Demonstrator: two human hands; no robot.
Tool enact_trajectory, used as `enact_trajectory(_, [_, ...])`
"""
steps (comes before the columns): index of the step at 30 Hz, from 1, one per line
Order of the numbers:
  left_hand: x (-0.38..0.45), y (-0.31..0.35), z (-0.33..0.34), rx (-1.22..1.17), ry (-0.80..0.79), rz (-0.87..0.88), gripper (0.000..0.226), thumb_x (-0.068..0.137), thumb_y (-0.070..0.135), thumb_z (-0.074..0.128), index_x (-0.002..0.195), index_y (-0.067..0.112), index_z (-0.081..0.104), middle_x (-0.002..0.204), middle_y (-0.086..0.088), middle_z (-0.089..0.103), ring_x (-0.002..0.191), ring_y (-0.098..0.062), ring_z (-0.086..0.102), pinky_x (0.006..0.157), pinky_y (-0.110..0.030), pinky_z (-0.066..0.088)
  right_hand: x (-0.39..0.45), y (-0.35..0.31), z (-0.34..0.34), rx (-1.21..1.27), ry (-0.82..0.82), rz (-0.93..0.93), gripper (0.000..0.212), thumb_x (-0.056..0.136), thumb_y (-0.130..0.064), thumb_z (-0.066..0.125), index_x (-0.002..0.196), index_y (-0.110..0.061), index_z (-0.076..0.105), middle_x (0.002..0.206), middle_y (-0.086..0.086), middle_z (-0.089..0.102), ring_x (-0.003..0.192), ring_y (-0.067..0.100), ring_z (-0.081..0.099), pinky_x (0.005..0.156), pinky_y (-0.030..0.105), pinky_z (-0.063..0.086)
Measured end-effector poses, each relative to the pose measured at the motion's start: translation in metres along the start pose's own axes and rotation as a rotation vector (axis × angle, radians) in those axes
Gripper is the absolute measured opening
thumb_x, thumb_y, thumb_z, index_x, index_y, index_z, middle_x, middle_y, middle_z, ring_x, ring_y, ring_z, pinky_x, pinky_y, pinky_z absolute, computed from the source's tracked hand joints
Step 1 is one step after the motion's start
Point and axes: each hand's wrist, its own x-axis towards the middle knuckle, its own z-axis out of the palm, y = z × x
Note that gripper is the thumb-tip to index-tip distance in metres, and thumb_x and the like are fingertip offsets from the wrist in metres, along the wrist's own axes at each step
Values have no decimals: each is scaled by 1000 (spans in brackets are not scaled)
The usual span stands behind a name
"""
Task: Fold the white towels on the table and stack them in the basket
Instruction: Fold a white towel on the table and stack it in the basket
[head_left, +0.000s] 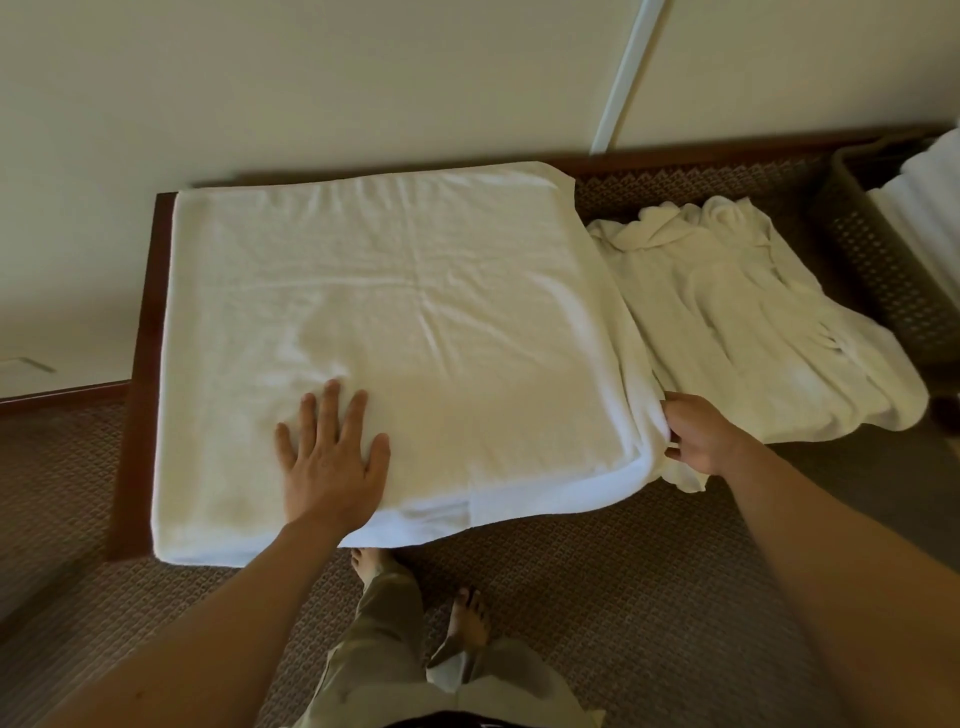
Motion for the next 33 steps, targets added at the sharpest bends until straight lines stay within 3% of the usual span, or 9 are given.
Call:
enact_trajectory(5, [1, -3, 0, -4, 1, 12, 71, 98, 65, 11, 163, 37, 7, 172, 8, -9, 158, -22, -10, 126, -54, -3, -7, -2, -1, 101, -6, -27, 17, 97, -1, 57, 105, -10, 69, 94, 12, 69, 85, 26, 62, 83, 40, 53])
enact_trajectory(12, [-3, -14, 0, 65, -25, 28, 77, 96, 70, 0, 163, 34, -4, 171, 6, -16, 157, -22, -14, 126, -51, -5, 6, -9, -21, -30, 276, -147, 18, 87, 3, 60, 76, -11, 57, 76, 7, 57, 79, 25, 53, 69, 34, 44])
enact_trajectory(14, [-2, -13, -1, 70, -30, 21, 77, 96, 70, 0, 164, 34, -4, 171, 6, -16, 157, -22, -14, 126, -51, -5, 10, -5, -9, -164, 336, -202, 12, 91, -6, 62, 82, -10, 55, 75, 4, 53, 79, 25, 51, 64, 31, 41])
enact_trajectory(16, [-3, -12, -1, 75, -33, 20, 77, 95, 69, 1, 164, 33, -2, 171, 6, -15, 158, -22, -13, 126, -51, -4, 10, 0, 1, -149, 366, -212, 19, 96, -21, 67, 107, -12, 55, 89, 1, 56, 84, 23, 54, 71, 33, 45])
enact_trajectory(19, [-3, -12, -2, 70, -22, 20, 78, 95, 69, 2, 164, 32, 2, 172, 5, -11, 158, -22, -11, 126, -51, -4, 9, 8, 2, -67, 306, -208, 20, 100, -33, 63, 114, -19, 59, 116, 4, 61, 91, 19, 57, 84, 37, 47])
enact_trajectory(22, [-4, -11, -2, 69, -28, 25, 78, 95, 69, 2, 164, 32, 0, 171, 5, -13, 158, -22, -13, 126, -51, -6, 5, 16, -9, 68, 102, -29, 38, 97, -54, 61, 113, -21, 70, 116, 7, 70, 105, 27, 63, 99, 45, 48])
enact_trajectory(26, [-3, -13, -3, 60, -40, 24, 79, 94, 70, 1, 164, 33, 0, 171, 7, -15, 157, -21, -15, 126, -50, -7, -1, 18, -20, 88, -94, 120, 44, 95, -49, 67, 123, -16, 68, 117, 4, 71, 101, 23, 62, 80, 34, 44])
enact_trajectory(28, [-3, -15, -3, 62, -48, 32, 80, 93, 70, 1, 164, 34, -1, 170, 7, -16, 157, -20, -15, 126, -50, -7, -2, 17, -21, 141, -151, 116, 45, 94, -40, 71, 128, -11, 67, 123, 7, 72, 106, 24, 66, 82, 34, 49])
enact_trajectory(33, [-3, -17, -4, 62, -52, 39, 79, 94, 71, 1, 164, 34, 0, 171, 8, -14, 157, -20, -14, 126, -50, -5, -8, 16, -20, 279, -137, 135, 52, 85, -35, 80, 129, -10, 69, 108, 5, 77, 94, 21, 74, 64, 29, 59])
